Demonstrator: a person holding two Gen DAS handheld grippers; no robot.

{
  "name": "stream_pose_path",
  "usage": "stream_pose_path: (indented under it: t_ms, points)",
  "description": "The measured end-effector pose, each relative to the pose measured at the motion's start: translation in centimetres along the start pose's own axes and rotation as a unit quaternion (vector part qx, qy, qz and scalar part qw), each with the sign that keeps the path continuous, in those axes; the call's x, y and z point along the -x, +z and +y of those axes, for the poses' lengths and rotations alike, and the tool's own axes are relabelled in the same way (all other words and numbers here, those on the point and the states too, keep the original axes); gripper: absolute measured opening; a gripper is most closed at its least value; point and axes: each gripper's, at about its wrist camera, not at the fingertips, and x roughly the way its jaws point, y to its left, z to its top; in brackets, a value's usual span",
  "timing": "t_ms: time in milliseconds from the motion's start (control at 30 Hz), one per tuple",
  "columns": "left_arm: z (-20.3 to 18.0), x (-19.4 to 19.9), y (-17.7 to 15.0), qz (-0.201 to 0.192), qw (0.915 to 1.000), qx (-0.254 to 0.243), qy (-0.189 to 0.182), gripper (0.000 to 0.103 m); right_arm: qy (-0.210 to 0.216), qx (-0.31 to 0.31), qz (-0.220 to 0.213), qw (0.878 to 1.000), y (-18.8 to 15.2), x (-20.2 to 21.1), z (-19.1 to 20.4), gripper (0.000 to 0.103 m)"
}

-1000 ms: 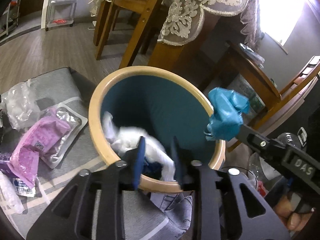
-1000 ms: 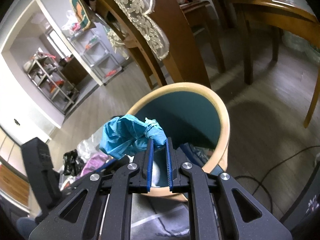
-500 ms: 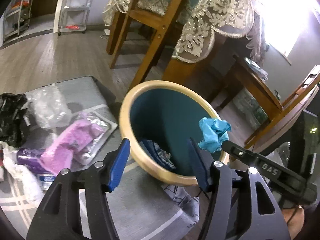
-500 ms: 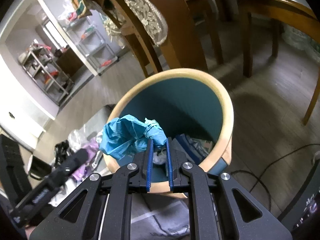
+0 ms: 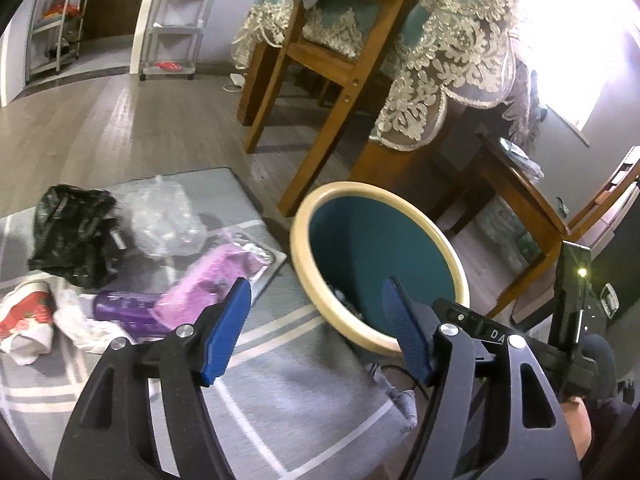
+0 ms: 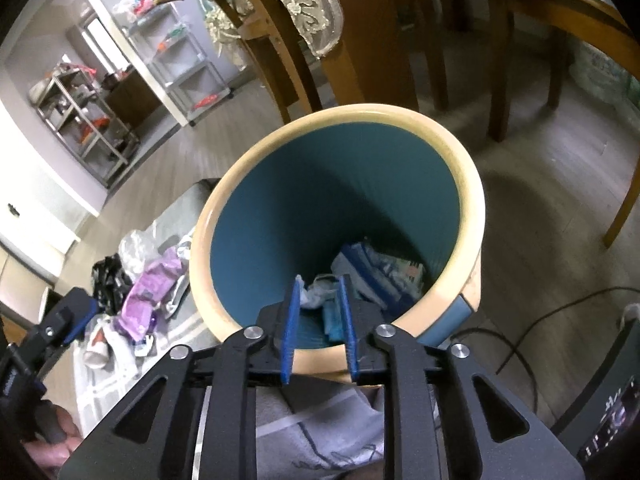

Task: Collect trash
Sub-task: 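Move the left tool to the flowered paper cup while the right tool approaches the pink wrapper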

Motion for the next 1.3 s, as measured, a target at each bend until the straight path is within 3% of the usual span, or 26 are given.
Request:
stream_pose_path:
  t_ms: [567, 933, 1300]
  points:
    - [7.3, 5.2, -1.4, -0.019, 0.9946, 0.025, 0.099, 0.069, 0.037, 0.025, -0.001, 0.999, -0.6, 0.0, 2.8, 0.042]
    - [13.4, 7.4, -3.5, -0.001, 0.9812, 0.079, 0.176, 0.069, 0.074, 0.062, 0.013, 0.995, -1.7, -0.5, 6.8, 0.047]
    - [17.6, 8.2, -4.5, 0.001, 0.9688, 0.128, 0.212, 0.069, 0.108, 0.095, 0.038, 0.989, -2.7, -1.5, 10.8, 0.048]
